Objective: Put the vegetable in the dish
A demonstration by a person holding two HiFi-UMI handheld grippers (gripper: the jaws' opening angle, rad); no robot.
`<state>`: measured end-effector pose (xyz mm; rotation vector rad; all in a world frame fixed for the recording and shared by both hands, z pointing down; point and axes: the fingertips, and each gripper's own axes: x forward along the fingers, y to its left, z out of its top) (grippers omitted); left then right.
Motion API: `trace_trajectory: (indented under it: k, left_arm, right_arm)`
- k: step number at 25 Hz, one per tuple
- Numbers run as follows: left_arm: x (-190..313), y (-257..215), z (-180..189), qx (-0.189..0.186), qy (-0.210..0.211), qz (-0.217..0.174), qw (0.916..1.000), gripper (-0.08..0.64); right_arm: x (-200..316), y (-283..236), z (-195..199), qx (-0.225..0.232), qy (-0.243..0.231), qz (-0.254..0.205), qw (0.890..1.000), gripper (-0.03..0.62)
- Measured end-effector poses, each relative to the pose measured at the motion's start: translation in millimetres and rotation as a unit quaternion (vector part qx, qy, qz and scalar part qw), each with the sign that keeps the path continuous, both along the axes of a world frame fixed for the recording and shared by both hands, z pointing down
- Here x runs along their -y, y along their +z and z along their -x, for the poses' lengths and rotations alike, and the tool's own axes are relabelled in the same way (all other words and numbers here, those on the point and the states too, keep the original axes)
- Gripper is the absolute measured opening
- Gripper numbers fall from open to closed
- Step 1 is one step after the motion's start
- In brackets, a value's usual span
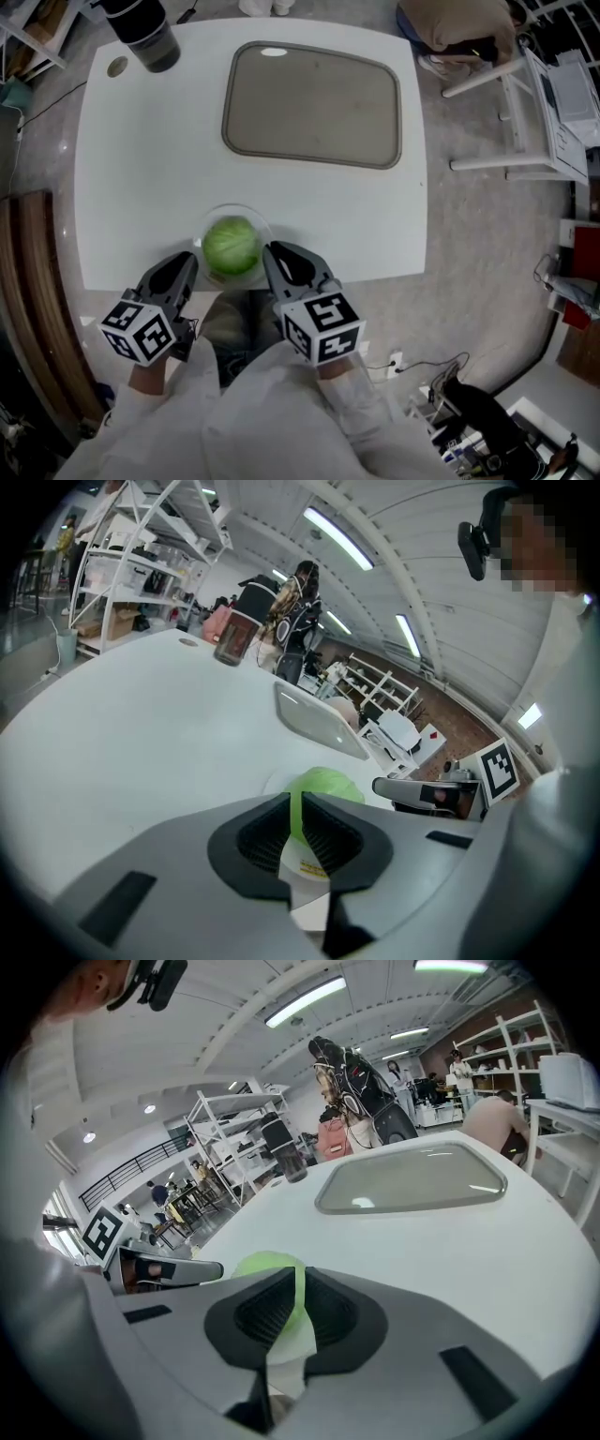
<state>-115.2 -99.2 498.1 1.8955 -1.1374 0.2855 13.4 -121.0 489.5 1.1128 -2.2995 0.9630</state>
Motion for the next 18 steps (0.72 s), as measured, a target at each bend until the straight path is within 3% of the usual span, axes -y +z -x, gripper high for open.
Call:
trace_trajectory:
  k: [8,11,18]
  left_arm:
    - [-4,19,-1,0.004,0.005,0.027,0.9996,0.080]
    - [-5,25,-2,0.003,0.006,0.035,0.9994,0.083]
    - [-6,36,3,0.014,0.007,0.051,0.9986,0.106]
  right_arm:
    - [2,17,-6,-0.017,0.014,0.014,1.000,0.022]
    - [0,25,-8,-0.021,0.020,0.026,0.999,0.096]
    - [1,37,-6,-0.031,0.018,0.039,0.999,0.103]
